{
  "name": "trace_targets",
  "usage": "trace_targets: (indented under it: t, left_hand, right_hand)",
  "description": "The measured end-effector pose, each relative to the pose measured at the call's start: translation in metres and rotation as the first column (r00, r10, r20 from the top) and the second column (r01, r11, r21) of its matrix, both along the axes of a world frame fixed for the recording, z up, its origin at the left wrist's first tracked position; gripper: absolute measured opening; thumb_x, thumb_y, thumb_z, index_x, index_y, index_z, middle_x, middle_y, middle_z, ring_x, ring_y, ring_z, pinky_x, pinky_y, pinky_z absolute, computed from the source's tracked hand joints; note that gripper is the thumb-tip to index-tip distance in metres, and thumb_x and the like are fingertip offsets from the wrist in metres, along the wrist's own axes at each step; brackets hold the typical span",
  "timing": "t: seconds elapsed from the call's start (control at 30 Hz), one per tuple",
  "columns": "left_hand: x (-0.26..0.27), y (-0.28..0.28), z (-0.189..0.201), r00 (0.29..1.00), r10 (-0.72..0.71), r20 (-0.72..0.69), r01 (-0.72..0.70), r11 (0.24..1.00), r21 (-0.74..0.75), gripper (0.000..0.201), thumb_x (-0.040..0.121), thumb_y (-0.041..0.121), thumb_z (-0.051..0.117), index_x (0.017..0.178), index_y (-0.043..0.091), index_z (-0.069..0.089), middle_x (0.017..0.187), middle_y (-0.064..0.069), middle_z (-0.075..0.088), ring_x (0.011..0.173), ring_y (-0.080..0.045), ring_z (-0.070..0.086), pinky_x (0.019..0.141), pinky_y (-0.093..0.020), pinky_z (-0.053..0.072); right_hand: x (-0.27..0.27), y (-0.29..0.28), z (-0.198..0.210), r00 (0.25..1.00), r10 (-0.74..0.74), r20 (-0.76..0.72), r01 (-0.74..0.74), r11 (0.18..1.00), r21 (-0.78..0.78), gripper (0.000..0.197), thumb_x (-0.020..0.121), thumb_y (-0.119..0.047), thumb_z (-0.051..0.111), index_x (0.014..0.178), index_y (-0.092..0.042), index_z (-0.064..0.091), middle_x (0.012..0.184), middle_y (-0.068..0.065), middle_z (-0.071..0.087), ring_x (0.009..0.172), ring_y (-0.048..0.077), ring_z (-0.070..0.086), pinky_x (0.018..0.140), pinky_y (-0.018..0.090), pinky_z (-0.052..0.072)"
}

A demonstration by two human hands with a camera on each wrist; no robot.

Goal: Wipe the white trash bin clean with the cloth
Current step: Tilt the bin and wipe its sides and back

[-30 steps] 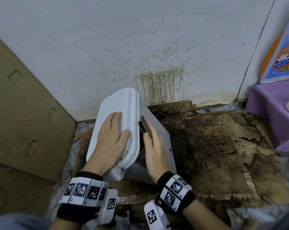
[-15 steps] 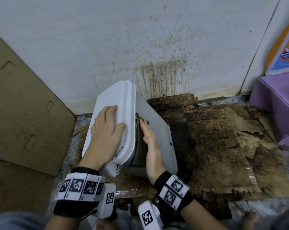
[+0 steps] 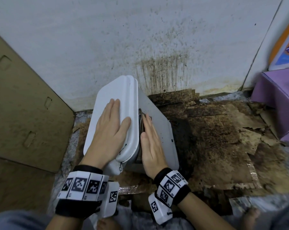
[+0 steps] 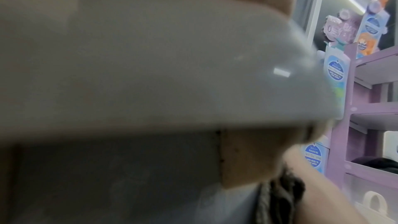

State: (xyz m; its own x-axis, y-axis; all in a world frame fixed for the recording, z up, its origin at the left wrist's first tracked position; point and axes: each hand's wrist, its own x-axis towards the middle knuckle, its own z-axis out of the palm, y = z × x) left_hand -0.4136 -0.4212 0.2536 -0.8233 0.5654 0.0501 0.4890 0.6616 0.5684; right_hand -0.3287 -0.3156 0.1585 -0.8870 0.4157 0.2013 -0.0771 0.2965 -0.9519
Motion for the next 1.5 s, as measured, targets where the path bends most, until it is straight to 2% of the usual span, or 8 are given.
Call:
trace_targets:
  t: [0.23, 0.5, 0.6, 0.87, 0.97, 1.07, 1.27, 1.5]
  left_hand:
    - [-0.001, -0.001, -0.001, 1.0, -0.026, -0.004, 0.026, 0.998, -0.049, 0.08, 0.096, 0.061, 0.025, 0.163, 0.028, -0.003, 0.171, 0.012, -0.01, 0.154, 0.002, -0.011, 0.12, -0.02, -0.006]
    - [0.001, -0.001, 0.002, 1.0, -0.028, -0.001, 0.027, 0.997, -0.07, 0.084, 0.094, 0.064, 0.026, 0.164, 0.027, -0.004, 0.171, 0.011, -0.01, 0.155, 0.0, -0.01, 0.12, -0.022, -0.006]
    - [0.001, -0.002, 0.001, 1.0, -0.023, -0.012, 0.022, 0.997, -0.075, 0.084, 0.095, 0.064, 0.026, 0.164, 0.025, -0.003, 0.172, 0.009, -0.009, 0.155, -0.002, -0.009, 0.122, -0.025, -0.005]
    - [-0.004, -0.004, -0.003, 0.999, -0.028, -0.018, 0.026, 0.997, -0.076, 0.092, 0.088, 0.072, 0.019, 0.163, 0.023, -0.004, 0.172, 0.007, -0.008, 0.156, -0.004, -0.008, 0.126, -0.029, -0.003]
    - [-0.005, -0.003, -0.004, 0.999, -0.028, -0.025, 0.026, 0.997, -0.075, 0.093, 0.087, 0.072, 0.018, 0.163, 0.023, -0.004, 0.172, 0.005, -0.007, 0.156, -0.005, -0.007, 0.126, -0.031, -0.002]
    - [-0.006, -0.003, -0.005, 1.0, -0.021, -0.024, 0.019, 0.998, -0.064, 0.093, 0.087, 0.072, 0.019, 0.163, 0.024, -0.003, 0.172, 0.006, -0.006, 0.156, -0.005, -0.006, 0.125, -0.029, -0.002]
    - [-0.005, -0.009, -0.002, 1.0, -0.017, 0.014, 0.017, 0.999, -0.029, 0.083, 0.094, 0.065, 0.029, 0.163, 0.029, -0.001, 0.171, 0.013, -0.006, 0.155, 0.001, -0.007, 0.125, -0.028, -0.002]
    - [-0.004, -0.013, 0.002, 0.998, -0.014, 0.056, 0.014, 1.0, 0.004, 0.084, 0.093, 0.066, 0.034, 0.162, 0.033, 0.0, 0.17, 0.017, -0.004, 0.154, 0.003, -0.005, 0.127, -0.032, 0.0]
  right_hand:
    - [0.002, 0.01, -0.027, 0.998, -0.066, 0.017, 0.067, 0.991, -0.118, 0.048, 0.107, -0.045, 0.017, 0.155, -0.044, 0.015, 0.166, -0.022, 0.015, 0.153, -0.004, 0.01, 0.127, 0.031, 0.011]
    - [0.012, 0.035, -0.086, 0.973, -0.096, 0.211, 0.146, 0.961, -0.236, 0.042, 0.109, -0.036, 0.017, 0.15, -0.043, 0.015, 0.162, -0.027, 0.013, 0.152, -0.007, 0.009, 0.128, 0.036, 0.008]
    - [0.01, 0.033, -0.082, 0.968, -0.095, 0.234, 0.157, 0.951, -0.265, 0.041, 0.112, -0.029, 0.017, 0.151, -0.041, 0.014, 0.164, -0.022, 0.012, 0.153, -0.004, 0.008, 0.128, 0.035, 0.006]
    - [-0.002, 0.005, -0.024, 0.98, -0.104, 0.168, 0.143, 0.959, -0.243, 0.066, 0.091, -0.066, 0.005, 0.154, -0.045, 0.011, 0.167, -0.022, 0.009, 0.151, -0.011, 0.004, 0.128, 0.033, 0.005]
    - [-0.005, -0.008, 0.004, 0.993, -0.053, 0.109, 0.071, 0.984, -0.164, 0.07, 0.094, -0.061, -0.001, 0.159, -0.038, 0.007, 0.168, -0.021, 0.004, 0.15, -0.012, -0.002, 0.127, 0.028, 0.001]
    - [-0.007, -0.012, 0.007, 0.997, -0.062, 0.052, 0.067, 0.993, -0.099, 0.065, 0.1, -0.054, 0.001, 0.161, -0.034, 0.008, 0.168, -0.02, 0.007, 0.152, -0.008, 0.001, 0.128, 0.033, 0.005]
    - [0.001, 0.007, -0.035, 0.996, -0.084, -0.03, 0.083, 0.996, -0.025, 0.057, 0.106, -0.04, 0.012, 0.161, -0.025, 0.021, 0.167, -0.017, 0.018, 0.154, 0.001, 0.013, 0.126, 0.031, 0.014]
    - [0.018, 0.031, -0.104, 0.957, -0.158, 0.242, 0.211, 0.954, -0.214, 0.054, 0.103, -0.046, 0.012, 0.156, -0.037, 0.019, 0.166, -0.02, 0.016, 0.152, -0.006, 0.01, 0.128, 0.034, 0.008]
